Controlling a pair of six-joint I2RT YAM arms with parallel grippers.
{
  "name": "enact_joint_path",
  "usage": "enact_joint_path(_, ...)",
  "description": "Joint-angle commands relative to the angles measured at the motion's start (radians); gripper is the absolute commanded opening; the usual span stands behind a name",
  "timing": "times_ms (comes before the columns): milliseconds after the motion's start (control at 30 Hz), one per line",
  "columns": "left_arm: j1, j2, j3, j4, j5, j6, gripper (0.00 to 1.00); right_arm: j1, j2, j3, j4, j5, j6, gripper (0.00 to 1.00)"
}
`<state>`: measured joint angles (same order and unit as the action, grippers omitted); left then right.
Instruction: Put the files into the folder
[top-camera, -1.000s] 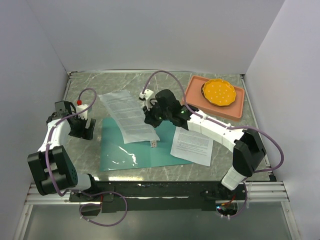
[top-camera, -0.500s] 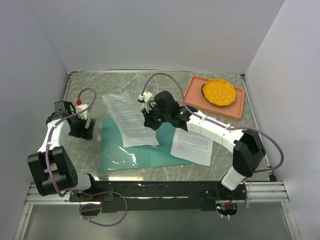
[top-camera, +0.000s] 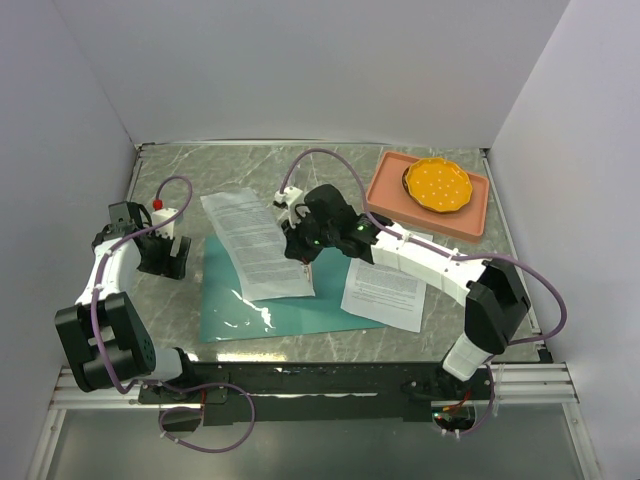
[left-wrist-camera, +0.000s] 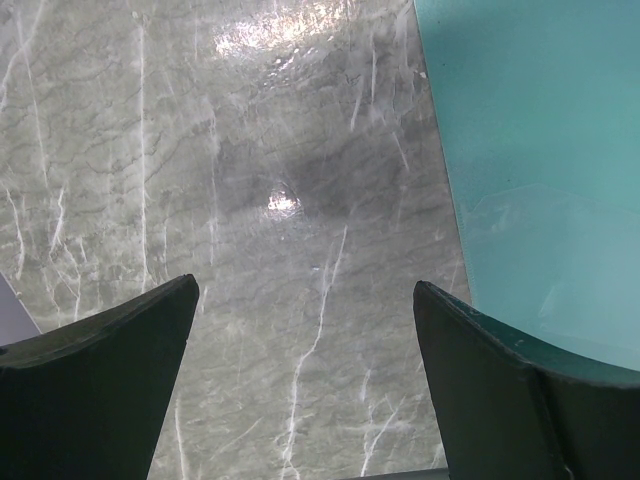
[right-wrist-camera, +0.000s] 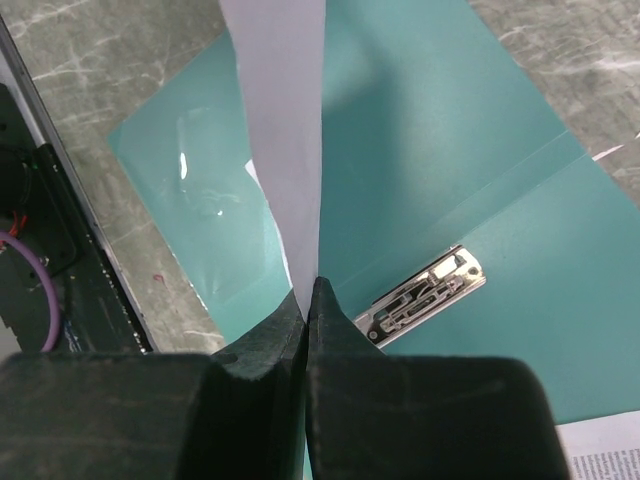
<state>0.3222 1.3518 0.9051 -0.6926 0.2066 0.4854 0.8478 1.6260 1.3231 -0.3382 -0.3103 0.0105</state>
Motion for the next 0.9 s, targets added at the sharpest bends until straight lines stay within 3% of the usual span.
enact_joint_path(0, 0.008, -0.036, -0.002, 0.028, 0.022, 0.015, 0.96, 0.01, 0.017, 0.062, 0.001, -0.016, 0.028, 0.0)
enact_joint_path(867, 0.025, -0.034, -0.07, 0.076, -0.018, 0.076, 0.96, 0.008, 0.13, -0.053, 0.129, -0.003, 0.167, 0.0)
